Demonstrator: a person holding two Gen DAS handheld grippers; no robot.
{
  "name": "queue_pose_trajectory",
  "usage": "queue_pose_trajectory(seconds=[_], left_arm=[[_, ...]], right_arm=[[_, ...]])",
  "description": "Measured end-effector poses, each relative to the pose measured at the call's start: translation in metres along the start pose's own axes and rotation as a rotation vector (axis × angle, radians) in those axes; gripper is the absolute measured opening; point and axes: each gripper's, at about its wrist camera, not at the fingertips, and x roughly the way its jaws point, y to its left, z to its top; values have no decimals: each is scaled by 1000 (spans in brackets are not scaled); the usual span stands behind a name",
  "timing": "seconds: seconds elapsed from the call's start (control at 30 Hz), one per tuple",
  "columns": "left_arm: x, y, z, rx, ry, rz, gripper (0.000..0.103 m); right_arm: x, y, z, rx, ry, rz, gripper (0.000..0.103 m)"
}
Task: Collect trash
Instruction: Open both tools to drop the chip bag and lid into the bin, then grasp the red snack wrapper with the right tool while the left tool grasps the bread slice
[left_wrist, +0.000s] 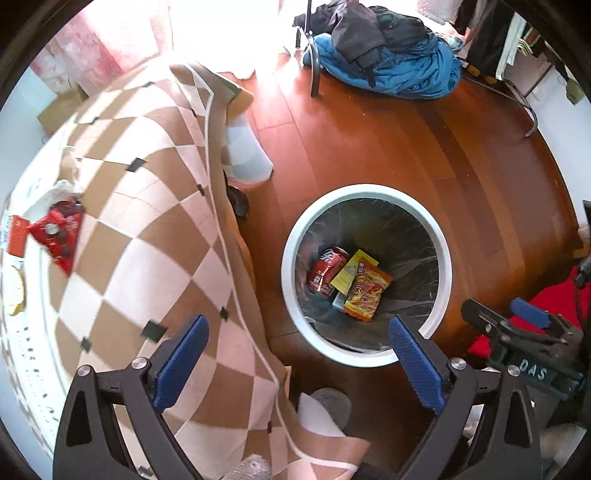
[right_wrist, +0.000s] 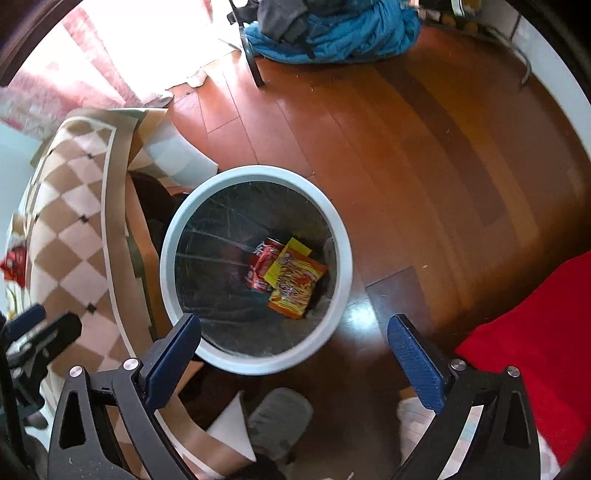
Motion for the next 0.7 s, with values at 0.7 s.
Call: queue_pose_trajectory(seconds=[0.7], left_arm=[[-114,15,-22,5,-198,-35,100]], right_arm=[[-150,31,-30,-35,-189,-32,102]])
